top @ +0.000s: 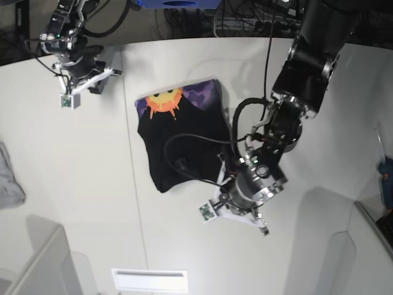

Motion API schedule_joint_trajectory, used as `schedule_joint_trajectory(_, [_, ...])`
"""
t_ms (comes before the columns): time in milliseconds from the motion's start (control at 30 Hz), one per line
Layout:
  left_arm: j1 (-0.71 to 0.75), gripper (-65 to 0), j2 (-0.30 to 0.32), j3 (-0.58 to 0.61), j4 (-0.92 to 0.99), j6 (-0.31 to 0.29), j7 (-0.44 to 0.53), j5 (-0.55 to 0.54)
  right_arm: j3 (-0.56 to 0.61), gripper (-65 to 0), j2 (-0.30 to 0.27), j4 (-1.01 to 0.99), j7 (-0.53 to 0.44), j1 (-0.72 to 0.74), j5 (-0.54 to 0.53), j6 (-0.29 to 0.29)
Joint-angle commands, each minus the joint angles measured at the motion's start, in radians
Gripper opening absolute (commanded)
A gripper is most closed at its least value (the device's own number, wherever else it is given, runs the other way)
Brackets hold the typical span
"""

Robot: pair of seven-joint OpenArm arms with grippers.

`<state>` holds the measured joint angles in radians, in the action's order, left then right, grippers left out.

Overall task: Fold the T-shirt properly
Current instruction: 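Drag the shirt with the left gripper and flatten it on the table, then press and smooth the shirt's bottom edge with the left gripper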

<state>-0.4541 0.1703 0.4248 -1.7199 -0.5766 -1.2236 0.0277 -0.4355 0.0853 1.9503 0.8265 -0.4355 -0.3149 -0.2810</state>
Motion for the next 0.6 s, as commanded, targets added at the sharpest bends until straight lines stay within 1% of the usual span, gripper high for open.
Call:
schedule_joint_trajectory(0, [0.004, -65.0, 0.008, -0.03, -0.041, 0.002, 0.023, -0.007, -0.003, -65.0, -0.023, 0.018, -0.023, 0.016, -0.008, -0.004])
schedule_joint_trajectory(200, [0.211, -65.0, 0.107, -0.191, -0.179, 0.002, 0.028, -0.013, -0.001, -65.0, -0.035, 0.018, -0.017, 0.054, -0.008, -0.01])
schedule_joint_trajectory(233, [0.246, -65.0, 0.116, -0.215, -0.185, 0.002, 0.037, -0.013, 0.0, -65.0, -0.049, 0.018, -0.016, 0.063, -0.008, -0.01])
schedule_joint_trajectory(300, [0.334, -65.0, 0.12, -0.261, -0.194, 0.002, 0.094, -0.005, 0.066, -65.0, -0.088, 0.018, -0.016, 0.071, -0.008, -0.01])
schedule_joint_trajectory(367, [0.413, -65.0, 0.14, -0.307, -0.194, 0.002, 0.167, -0.007, 0.145, -65.0, -0.135, 0.018, -0.022, 0.071, -0.008, -0.008])
schedule_joint_trajectory(433, [0.489, -65.0, 0.154, -0.352, -0.194, 0.002, 0.222, -0.008, 0.195, -65.0, -0.146, 0.016, -0.023, 0.085, -0.008, -0.005])
schedule_joint_trajectory(567, [0.588, -65.0, 0.153, -0.436, -0.2, 0.002, 0.264, -0.013, 0.205, -65.0, -0.146, 0.004, -0.016, 0.129, -0.007, -0.005])
